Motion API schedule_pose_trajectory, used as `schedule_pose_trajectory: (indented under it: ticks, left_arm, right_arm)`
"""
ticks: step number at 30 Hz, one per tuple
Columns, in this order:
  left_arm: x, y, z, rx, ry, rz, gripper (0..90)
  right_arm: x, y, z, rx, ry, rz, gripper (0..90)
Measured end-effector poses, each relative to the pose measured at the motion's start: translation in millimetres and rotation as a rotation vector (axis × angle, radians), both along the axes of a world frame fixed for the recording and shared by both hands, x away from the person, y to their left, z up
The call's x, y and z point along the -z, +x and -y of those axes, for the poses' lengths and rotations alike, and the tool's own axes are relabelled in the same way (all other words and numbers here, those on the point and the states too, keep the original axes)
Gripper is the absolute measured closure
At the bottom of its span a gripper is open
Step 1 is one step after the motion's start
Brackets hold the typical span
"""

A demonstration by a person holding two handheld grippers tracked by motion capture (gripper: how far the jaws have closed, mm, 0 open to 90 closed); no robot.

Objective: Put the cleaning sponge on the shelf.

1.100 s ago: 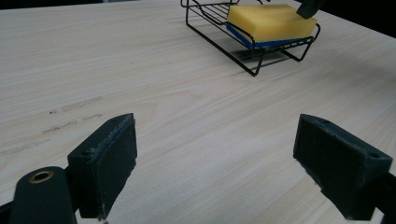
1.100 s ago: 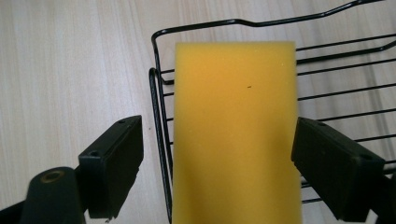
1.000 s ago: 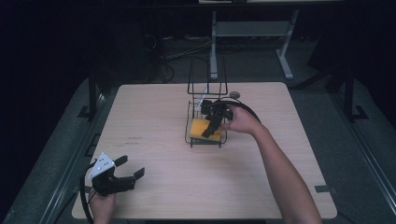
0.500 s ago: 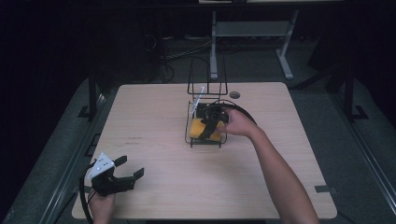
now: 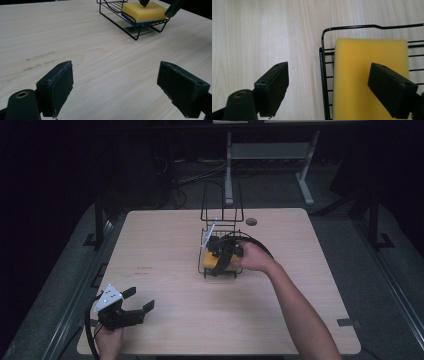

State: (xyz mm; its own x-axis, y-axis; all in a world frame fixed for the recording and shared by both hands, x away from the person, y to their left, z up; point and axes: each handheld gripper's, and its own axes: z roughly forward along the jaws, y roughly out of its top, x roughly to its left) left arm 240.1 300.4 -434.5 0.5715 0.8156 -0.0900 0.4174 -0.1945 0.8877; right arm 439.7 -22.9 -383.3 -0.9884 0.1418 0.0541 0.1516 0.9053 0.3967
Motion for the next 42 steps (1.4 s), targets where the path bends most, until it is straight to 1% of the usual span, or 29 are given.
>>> schedule_pose_trajectory:
  ticks: [1,2,3,6,8,12,13,15,18,19,22,24,31,34,40,42]
  left_arm:
    - [0.0,-0.1,0.1,0.0,-0.004,0.001,12.8]
    - [-0.1,-0.1,0.2,0.0,-0.004,0.001,12.8]
    - [-0.2,-0.3,0.2,-0.001,-0.003,0.001,12.8]
    - [0.4,-0.8,-0.1,0.004,0.0,-0.001,12.9]
    - [-0.2,-1.4,-0.4,0.0,-0.008,0.004,12.8]
    - [-0.4,-1.6,-0.8,0.0,-0.008,0.004,12.9]
    - [-0.4,-1.7,-1.0,-0.001,-0.011,0.005,12.8]
    - [-0.6,-1.9,-1.7,-0.002,-0.009,0.005,12.8]
    - [-0.5,-2.1,-2.1,-0.004,-0.01,0.006,12.8]
    - [-0.6,-2.0,-1.9,-0.005,-0.009,0.007,12.8]
    - [-0.6,-2.0,-1.0,-0.003,-0.011,0.007,12.8]
    - [-0.6,-2.2,-0.4,-0.003,-0.009,0.007,12.8]
    - [-0.4,-1.8,0.0,-0.001,-0.006,0.006,12.8]
    - [-0.5,-2.3,0.2,-0.001,-0.006,0.008,12.9]
    - [-0.4,-2.1,0.2,0.0,-0.003,0.007,12.8]
    - [-0.4,-2.0,0.5,0.001,-0.001,0.006,12.8]
  right_arm:
    - [-0.2,-1.2,0.2,0.001,0.004,-0.002,16.8]
    - [0.2,-2.3,0.5,-0.001,0.019,-0.007,16.8]
    - [0.4,-3.6,0.9,0.001,0.019,-0.012,16.8]
    - [1.6,-8.1,1.1,-0.006,0.021,-0.005,16.7]
    - [2.3,-11.4,0.9,-0.01,0.017,0.006,16.3]
    - [3.7,-18.2,0.0,-0.011,0.034,-0.006,15.9]
    - [4.2,-20.0,0.0,-0.014,0.032,0.004,15.6]
    - [4.1,-22.7,0.4,-0.014,0.036,0.01,15.3]
    - [2.9,-26.7,1.0,-0.02,0.027,0.015,15.9]
    - [2.4,-27.5,1.4,-0.026,0.027,0.023,15.9]
    - [-0.5,-30.4,4.4,-0.018,0.03,0.031,15.9]
    - [-1.6,-31.5,7.2,-0.02,0.047,0.029,15.9]
    - [-2.3,-43.2,13.3,-0.022,0.033,0.05,15.9]
    - [-2.3,-48.2,16.1,-0.023,0.044,0.049,15.9]
    - [-0.8,-58.6,23.7,-0.021,0.046,0.057,15.9]
    - [-0.6,-61.0,27.1,-0.022,0.056,0.055,15.9]
